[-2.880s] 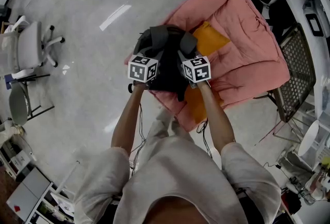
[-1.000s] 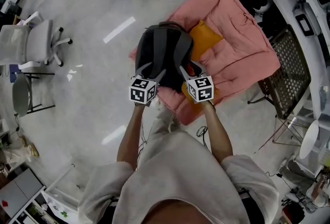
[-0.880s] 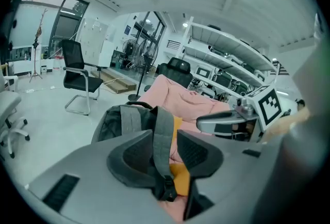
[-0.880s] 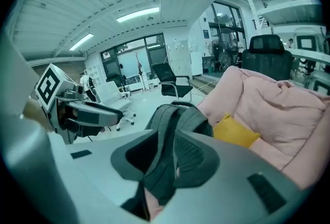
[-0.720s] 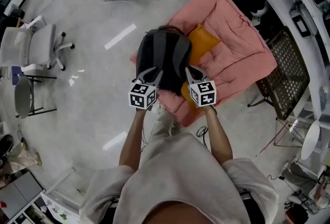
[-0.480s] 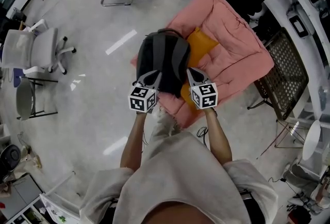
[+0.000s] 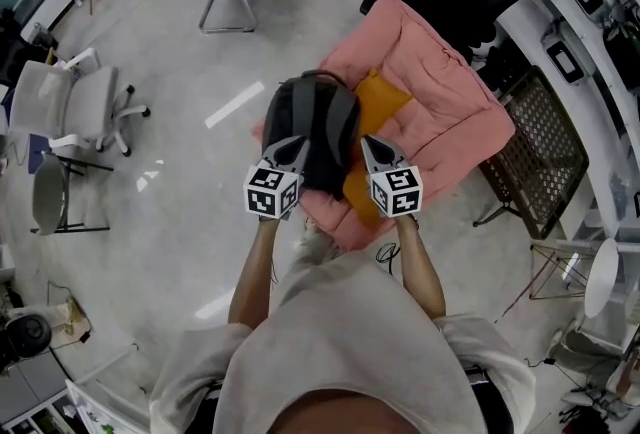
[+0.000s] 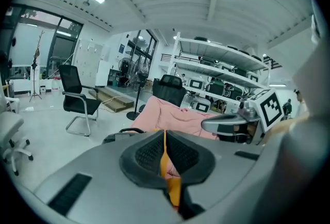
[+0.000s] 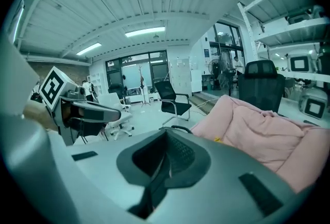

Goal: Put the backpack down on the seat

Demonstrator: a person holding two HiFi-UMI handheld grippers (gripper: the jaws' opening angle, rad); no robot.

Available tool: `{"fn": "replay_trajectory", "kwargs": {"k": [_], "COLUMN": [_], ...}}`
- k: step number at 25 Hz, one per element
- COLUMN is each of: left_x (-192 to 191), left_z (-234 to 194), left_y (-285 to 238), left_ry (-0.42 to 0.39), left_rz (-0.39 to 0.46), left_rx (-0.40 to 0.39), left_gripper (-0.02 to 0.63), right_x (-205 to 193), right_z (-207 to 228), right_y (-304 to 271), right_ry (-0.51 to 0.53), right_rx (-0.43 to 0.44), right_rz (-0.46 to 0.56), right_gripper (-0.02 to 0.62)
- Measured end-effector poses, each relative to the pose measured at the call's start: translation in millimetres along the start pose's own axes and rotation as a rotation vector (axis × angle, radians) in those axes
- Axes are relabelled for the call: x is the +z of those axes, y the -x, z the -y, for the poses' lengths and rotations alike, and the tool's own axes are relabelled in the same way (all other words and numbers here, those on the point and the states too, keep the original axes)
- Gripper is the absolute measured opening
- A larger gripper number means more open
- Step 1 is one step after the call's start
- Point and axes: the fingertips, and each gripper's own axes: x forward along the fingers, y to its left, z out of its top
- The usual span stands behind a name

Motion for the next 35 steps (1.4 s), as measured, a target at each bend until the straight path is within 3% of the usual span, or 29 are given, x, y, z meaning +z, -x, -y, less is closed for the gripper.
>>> {"fn": "replay_trajectory", "kwargs": {"k": [16,35], "left_x": [38,48], "left_z": [37,46], "left_y": [34,37], "left_ry": [-0.059,-0.062], "left_rz": [0.076,0.106], "left_rx": [0.025,0.033], "left_gripper": [0.020,0.020], "right_x": [36,47], "right_z": [-3,1], "right_y": [64,76], "right_ry": [0.067,0.094], "right_rx": [-0.003,0.007], "right_rz": [0.100,0.129], "right_gripper": [-0.002,-0.003]}}
